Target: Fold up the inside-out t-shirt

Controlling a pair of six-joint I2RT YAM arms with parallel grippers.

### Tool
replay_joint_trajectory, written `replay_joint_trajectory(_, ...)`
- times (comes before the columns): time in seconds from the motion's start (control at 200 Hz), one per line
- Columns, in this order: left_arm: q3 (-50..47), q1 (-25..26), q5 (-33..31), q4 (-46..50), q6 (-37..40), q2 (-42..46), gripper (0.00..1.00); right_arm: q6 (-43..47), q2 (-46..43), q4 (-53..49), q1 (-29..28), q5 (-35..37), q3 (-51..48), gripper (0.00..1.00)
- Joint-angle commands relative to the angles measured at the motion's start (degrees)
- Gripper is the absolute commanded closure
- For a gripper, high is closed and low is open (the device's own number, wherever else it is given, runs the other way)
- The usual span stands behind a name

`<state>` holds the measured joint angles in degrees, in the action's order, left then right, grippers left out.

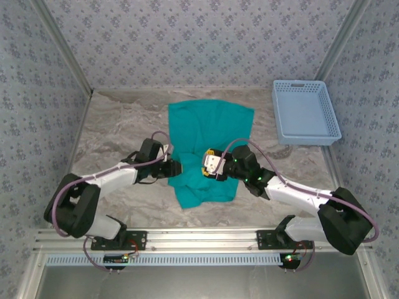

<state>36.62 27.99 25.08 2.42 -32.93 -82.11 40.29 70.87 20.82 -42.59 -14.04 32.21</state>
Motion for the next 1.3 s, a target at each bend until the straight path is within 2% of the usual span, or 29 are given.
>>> replay_joint_trajectory(0.0, 1.4, -0.9, -0.1, -0.6, 1.2, -2.3, 0.73, 0.3, -1.6, -1.6, 0.6, -1.2, 0.8, 0.43)
replay_joint_trajectory(0.11, 1.3, -1.0, -1.3, -0.7, 0.3, -2.9, 0.7, 0.3, -1.7, -1.8, 0.8, -1.6, 0.8, 0.42)
replay_joint_trajectory(0.175, 0.6, -1.1, -1.3, -1.5, -0.6, -2.9, 0.64, 0.5, -1.8, -1.9, 0.9, -1.7, 0.8, 0.42)
replay_joint_trajectory(0.29, -0.8, -0.6, 0.7, -4.6, -1.9, -3.3, 0.65, 0.4, -1.7, -1.8, 1.3, -2.0, 0.7, 0.42)
replay_joint_trajectory(0.385, -0.2, 1.6, 0.6, -5.5, -1.3, -4.2, 0.77, 0.3, -1.4, -1.5, 1.4, -2.3, 0.7, 0.42)
replay_joint_trajectory(0.495, 2.3, 3.6, -4.0, -2.0, 0.3, -4.7, 0.99, 0.1, -1.0, -1.1, 1.4, -2.5, 0.8, 0.42)
replay_joint_trajectory(0.57, 3.9, 4.6, -12.0, 3.8, 0.3, -2.6, 1.0, 0.2, -1.2, -1.4, 1.4, -2.1, 0.8, 0.42)
replay_joint_trajectory(0.705, 9.3, 10.9, -39.7, 22.2, -1.4, 3.4, 1.0, 0.4, -2.3, -1.5, 1.5, -1.2, 0.2, 0.41)
replay_joint_trajectory(0.74, 10.0, 11.6, -42.7, 24.5, -2.5, 4.1, 1.0, 0.4, -2.3, -1.3, 1.5, -1.1, 0.1, 0.41)
replay_joint_trajectory(0.81, 10.6, 11.8, -44.9, 27.3, -4.7, 4.3, 1.0, 0.4, -2.2, -1.0, 1.7, -1.3, -0.1, 0.41)
replay_joint_trajectory(0.864, 11.0, 12.1, -45.5, 29.1, -6.3, 3.2, 1.0, 0.5, -2.0, -0.8, 1.7, -1.3, 0.0, 0.41)
replay_joint_trajectory(0.909, 10.8, 12.3, -44.7, 28.9, -7.2, 2.2, 0.94, 0.4, -2.1, -0.8, 1.7, -1.3, -0.2, 0.41)
replay_joint_trajectory(0.984, 8.7, 12.4, -38.7, 23.6, -6.6, 1.7, 0.66, 0.4, -2.1, -0.8, 1.7, -1.1, -0.3, 0.41)
replay_joint_trajectory(1.014, 7.8, 12.3, -35.3, 20.7, -6.6, 1.8, 0.6, 0.5, -2.1, -0.9, 1.7, -1.0, -0.2, 0.41)
replay_joint_trajectory(1.109, 5.5, 12.0, -26.7, 13.5, -6.0, 1.7, 0.55, 0.6, -2.4, -1.1, 1.8, -0.6, -0.3, 0.41)
replay_joint_trajectory(1.194, 6.1, 10.7, -27.5, 15.6, -7.0, 0.5, 0.56, 0.6, -2.9, -1.3, 1.7, -0.5, -0.1, 0.4)
replay_joint_trajectory(1.294, 5.0, 8.3, -24.2, 14.2, -6.2, 1.7, 0.59, 0.6, -3.3, -2.2, 1.5, -0.1, 0.3, 0.39)
